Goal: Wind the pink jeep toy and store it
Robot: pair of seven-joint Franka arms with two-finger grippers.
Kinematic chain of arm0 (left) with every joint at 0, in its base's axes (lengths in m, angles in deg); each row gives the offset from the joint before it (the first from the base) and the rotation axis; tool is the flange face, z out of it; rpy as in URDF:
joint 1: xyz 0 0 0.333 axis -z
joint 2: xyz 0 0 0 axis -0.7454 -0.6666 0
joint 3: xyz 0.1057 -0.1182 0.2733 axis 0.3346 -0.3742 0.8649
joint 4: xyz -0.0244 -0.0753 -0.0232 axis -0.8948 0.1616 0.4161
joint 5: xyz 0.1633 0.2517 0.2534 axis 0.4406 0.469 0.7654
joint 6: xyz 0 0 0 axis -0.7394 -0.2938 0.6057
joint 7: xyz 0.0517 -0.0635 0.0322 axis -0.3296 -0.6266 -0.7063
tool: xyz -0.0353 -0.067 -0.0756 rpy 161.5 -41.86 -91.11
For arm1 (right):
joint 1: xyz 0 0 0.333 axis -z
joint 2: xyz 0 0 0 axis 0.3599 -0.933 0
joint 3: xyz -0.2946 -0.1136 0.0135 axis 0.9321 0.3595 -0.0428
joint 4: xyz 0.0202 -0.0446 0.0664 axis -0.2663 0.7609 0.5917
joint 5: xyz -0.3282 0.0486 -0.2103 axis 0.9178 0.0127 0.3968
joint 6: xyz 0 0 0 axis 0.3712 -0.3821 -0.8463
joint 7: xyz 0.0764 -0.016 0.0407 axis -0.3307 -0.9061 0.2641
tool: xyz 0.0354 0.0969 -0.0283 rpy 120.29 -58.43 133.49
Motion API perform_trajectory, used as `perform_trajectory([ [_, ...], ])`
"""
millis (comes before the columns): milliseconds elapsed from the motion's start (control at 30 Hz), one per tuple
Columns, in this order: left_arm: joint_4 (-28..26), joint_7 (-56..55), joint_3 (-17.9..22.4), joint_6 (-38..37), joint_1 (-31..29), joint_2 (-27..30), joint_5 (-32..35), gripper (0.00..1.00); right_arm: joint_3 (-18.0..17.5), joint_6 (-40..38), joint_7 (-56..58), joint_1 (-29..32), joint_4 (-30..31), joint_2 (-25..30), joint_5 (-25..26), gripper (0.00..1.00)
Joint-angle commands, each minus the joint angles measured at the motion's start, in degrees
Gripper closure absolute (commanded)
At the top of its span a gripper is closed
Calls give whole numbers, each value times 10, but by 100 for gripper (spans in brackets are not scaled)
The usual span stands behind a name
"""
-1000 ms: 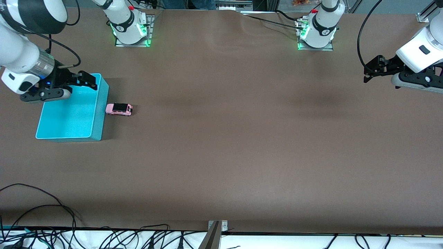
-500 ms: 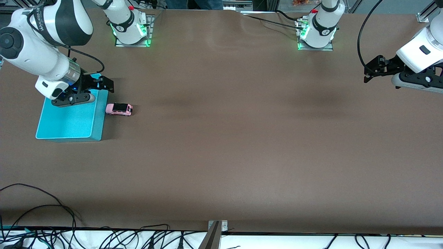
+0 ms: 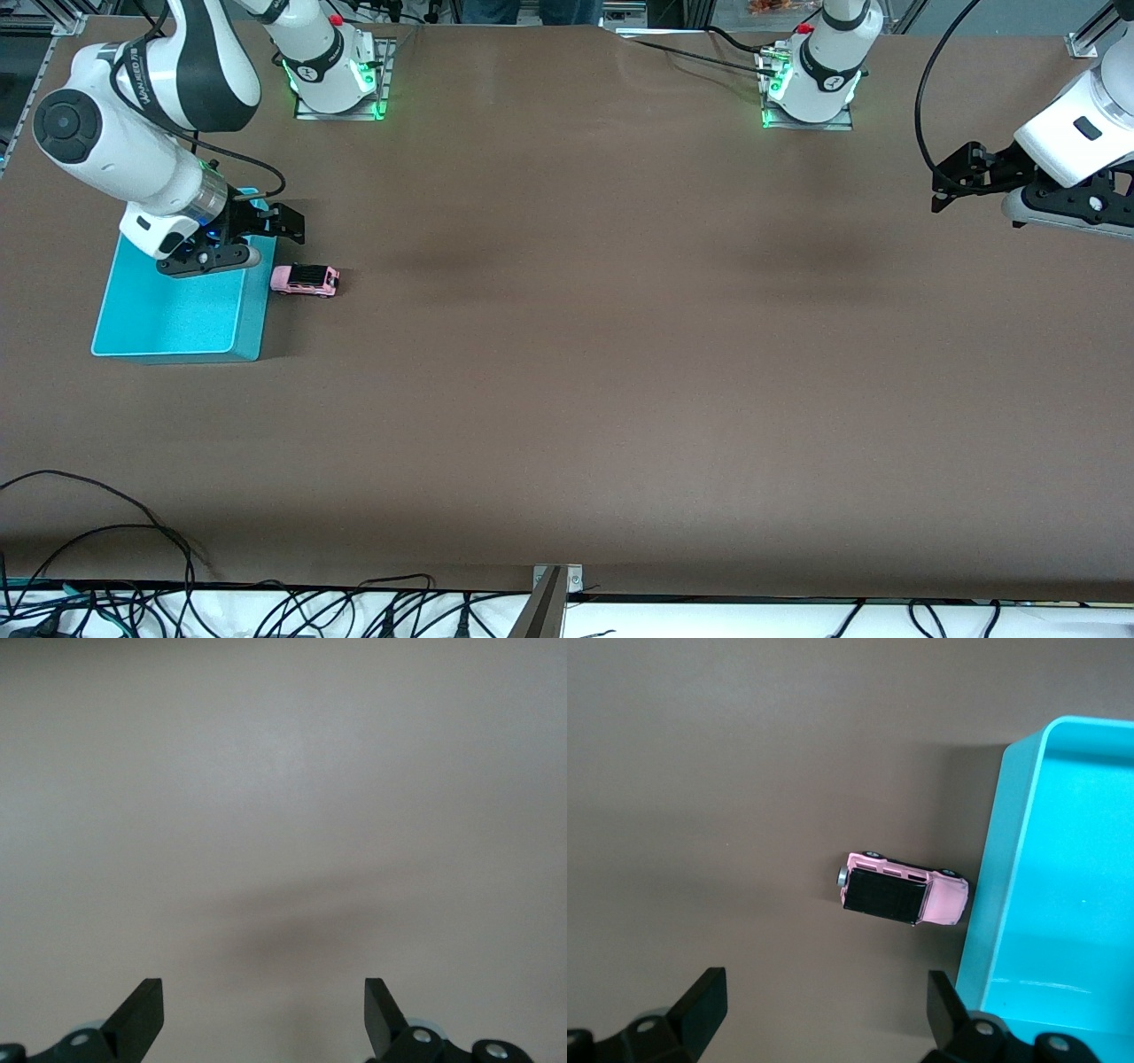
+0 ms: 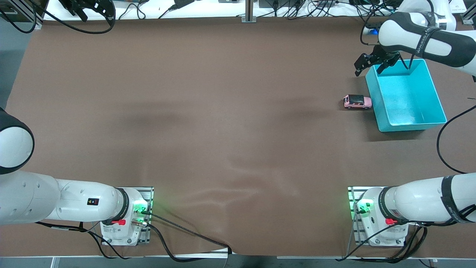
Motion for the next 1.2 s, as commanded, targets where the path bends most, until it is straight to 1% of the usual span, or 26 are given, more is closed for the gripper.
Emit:
perform_trajectory([
  [0, 7, -5, -3, -2, -5, -2, -9, 0, -4, 35, -3, 6, 31, 4, -7, 0],
  [300, 7, -5, -3, -1, -5, -2, -9, 0, -4, 112, -3, 6, 84, -12, -7, 0],
  [533, 7, -4, -3, -1, -6, -2, -9, 0, -3, 142, -3, 6, 91, -31, -7, 0],
  [767, 7, -4, -3, -1, -5, -3, -9, 0, -3, 178, -9, 6, 111, -40, -7, 0],
  [833, 7, -5, -3, -2, -4, -3, -9, 0, -3, 180, -41, 8, 115, -42, -7, 0],
  [1000, 7, -5, -3, -1, -4, -3, -9, 0, -3, 188, -172, 10, 116, -57, -5, 0],
  [1167, 7, -5, -3, -2, -5, -3, -9, 0, -3, 205, -220, 10, 129, -60, -5, 0],
])
